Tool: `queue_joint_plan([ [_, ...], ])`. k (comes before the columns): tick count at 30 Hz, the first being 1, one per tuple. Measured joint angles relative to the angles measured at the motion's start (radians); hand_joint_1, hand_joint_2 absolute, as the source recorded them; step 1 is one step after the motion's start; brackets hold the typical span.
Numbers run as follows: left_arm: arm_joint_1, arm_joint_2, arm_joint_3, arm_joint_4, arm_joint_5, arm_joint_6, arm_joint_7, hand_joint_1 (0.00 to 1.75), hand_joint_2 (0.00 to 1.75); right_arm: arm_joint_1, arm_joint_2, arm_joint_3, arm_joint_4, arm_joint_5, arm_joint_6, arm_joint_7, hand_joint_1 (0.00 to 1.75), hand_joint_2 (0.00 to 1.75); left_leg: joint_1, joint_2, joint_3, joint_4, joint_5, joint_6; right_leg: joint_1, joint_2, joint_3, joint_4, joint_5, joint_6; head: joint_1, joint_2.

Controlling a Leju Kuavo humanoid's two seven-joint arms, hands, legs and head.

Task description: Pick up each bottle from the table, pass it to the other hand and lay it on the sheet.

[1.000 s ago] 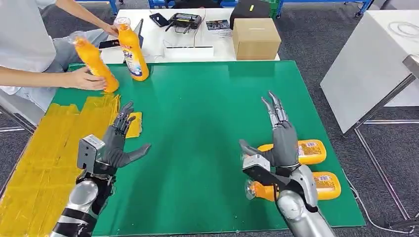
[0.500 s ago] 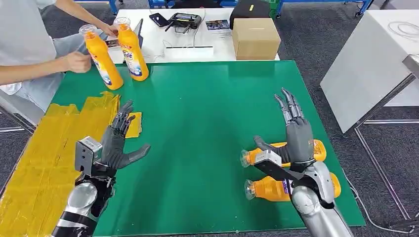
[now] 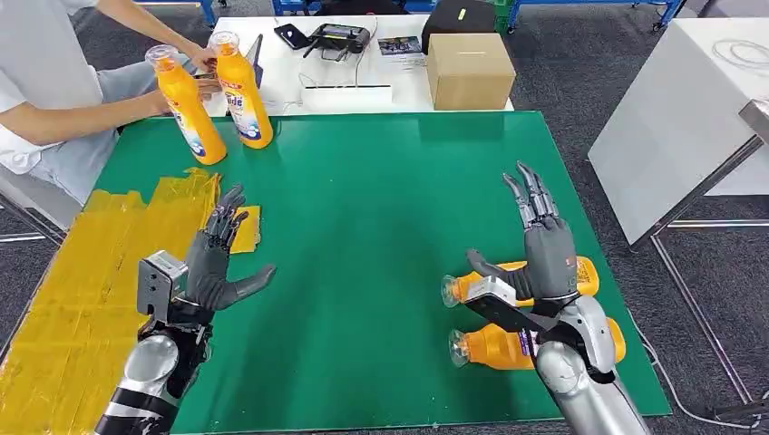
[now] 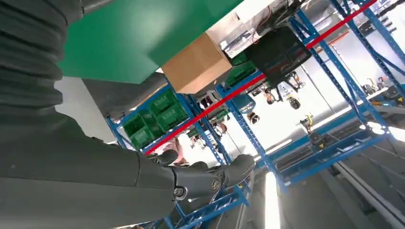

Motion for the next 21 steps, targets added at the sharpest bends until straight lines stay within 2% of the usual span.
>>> queue_joint_plan([
  [4,0.000,-0.002,0.000,0.000,-0.001,0.000,0.018,0.00,1.75,-0.007,-0.027,-0.004,0.003,0.045,0.037,0.033,0.00,1.75,0.000,0.000,0.000,0.000,0.000,0.000,0.000,0.000,0.000,0.000,0.000,0.000,0.000,0.000],
  [7,0.000,-0.006,-0.001,0.000,0.003,-0.001,0.027,0.00,1.75,-0.034,-0.078,-0.014,0.019,0.090,0.109,0.056,0.00,1.75,-0.001,0.000,0.000,0.000,0.000,0.000,-0.001,0.000,0.000,0.000,0.000,0.000,0.000,0.000],
  [12,-0.003,-0.012,-0.019,0.003,0.003,-0.015,0.035,0.00,1.75,-0.104,-0.171,-0.012,0.080,0.010,0.332,0.032,0.00,1.75,-0.001,0.000,0.000,0.001,0.000,0.000,-0.002,0.000,0.000,0.000,0.001,0.001,0.000,0.000],
  [14,-0.005,-0.016,-0.027,0.009,-0.015,0.002,0.035,0.00,1.75,-0.130,-0.213,-0.003,0.110,0.002,0.417,0.066,0.00,1.75,-0.001,-0.001,0.000,0.001,0.000,0.000,-0.002,0.000,0.000,0.000,0.001,0.001,0.000,0.000],
  [21,-0.005,-0.027,-0.033,0.014,-0.036,0.018,0.035,0.00,1.75,-0.133,-0.271,0.020,0.145,0.032,0.398,0.104,0.00,1.75,-0.001,0.000,0.000,0.001,0.000,0.000,-0.001,0.000,-0.001,0.000,0.001,0.001,0.000,0.000],
])
